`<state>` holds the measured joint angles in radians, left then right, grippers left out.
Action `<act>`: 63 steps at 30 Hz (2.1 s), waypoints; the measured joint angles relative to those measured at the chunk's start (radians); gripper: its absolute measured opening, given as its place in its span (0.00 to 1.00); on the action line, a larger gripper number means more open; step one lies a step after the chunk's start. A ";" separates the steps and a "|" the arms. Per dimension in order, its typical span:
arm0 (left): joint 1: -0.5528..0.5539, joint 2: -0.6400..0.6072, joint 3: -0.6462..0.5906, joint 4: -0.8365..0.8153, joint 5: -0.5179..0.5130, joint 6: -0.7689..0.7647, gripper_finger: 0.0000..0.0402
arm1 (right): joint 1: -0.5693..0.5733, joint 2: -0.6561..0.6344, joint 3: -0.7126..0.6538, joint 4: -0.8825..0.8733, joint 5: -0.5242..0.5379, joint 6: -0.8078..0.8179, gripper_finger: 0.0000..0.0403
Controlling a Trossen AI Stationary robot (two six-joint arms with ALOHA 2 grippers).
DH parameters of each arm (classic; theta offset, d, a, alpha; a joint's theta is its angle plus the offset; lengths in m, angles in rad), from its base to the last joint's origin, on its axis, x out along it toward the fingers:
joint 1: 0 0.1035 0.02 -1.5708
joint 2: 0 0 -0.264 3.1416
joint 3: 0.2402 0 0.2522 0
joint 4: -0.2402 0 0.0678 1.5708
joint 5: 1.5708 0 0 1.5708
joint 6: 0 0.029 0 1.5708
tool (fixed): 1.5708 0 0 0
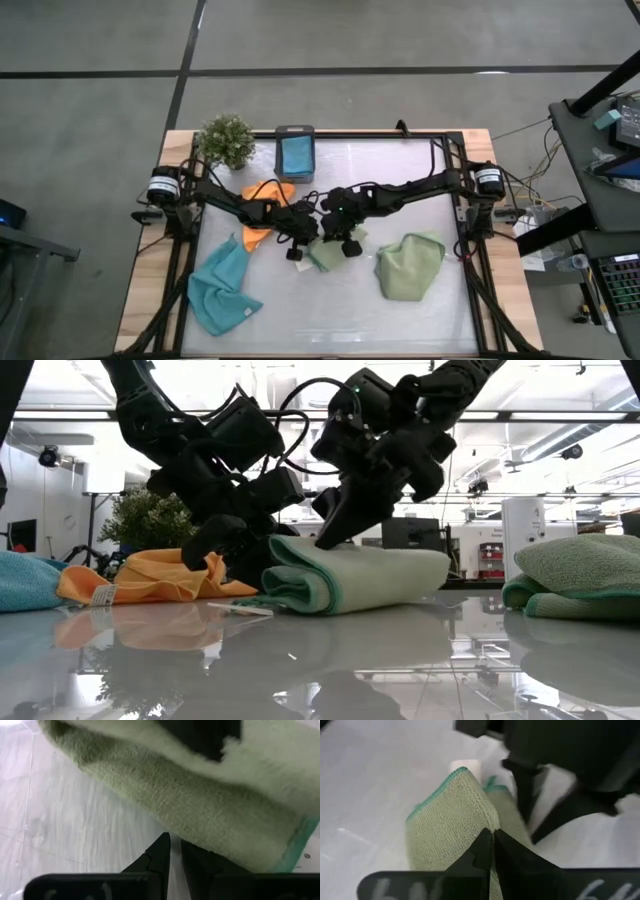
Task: Fold microfiber towels
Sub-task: Fold the top green towel
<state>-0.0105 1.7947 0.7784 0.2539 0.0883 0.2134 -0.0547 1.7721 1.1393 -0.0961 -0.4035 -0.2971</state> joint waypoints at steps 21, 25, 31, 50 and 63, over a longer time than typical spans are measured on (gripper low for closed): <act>-0.004 -0.017 0.006 -0.059 -0.036 -0.050 0.08 | -0.002 0.083 0.006 0.061 0.169 0.060 0.02; -0.004 -0.048 0.005 -0.127 -0.045 -0.052 0.08 | -0.005 0.091 0.006 0.059 0.170 0.062 0.02; -0.004 -0.112 0.004 -0.274 -0.149 -0.060 0.08 | -0.005 0.090 0.006 0.064 0.171 0.071 0.02; -0.048 -0.290 0.002 -0.324 -0.168 -0.106 0.08 | -0.011 0.090 0.006 0.071 0.227 0.148 0.29; -0.066 -0.140 0.002 -0.215 -0.119 -0.194 0.08 | -0.011 0.069 0.005 0.046 0.234 0.136 0.37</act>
<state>-0.0761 1.6550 0.7800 0.0387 -0.0311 0.0194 -0.0662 1.8412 1.1446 -0.0496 -0.1699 -0.1609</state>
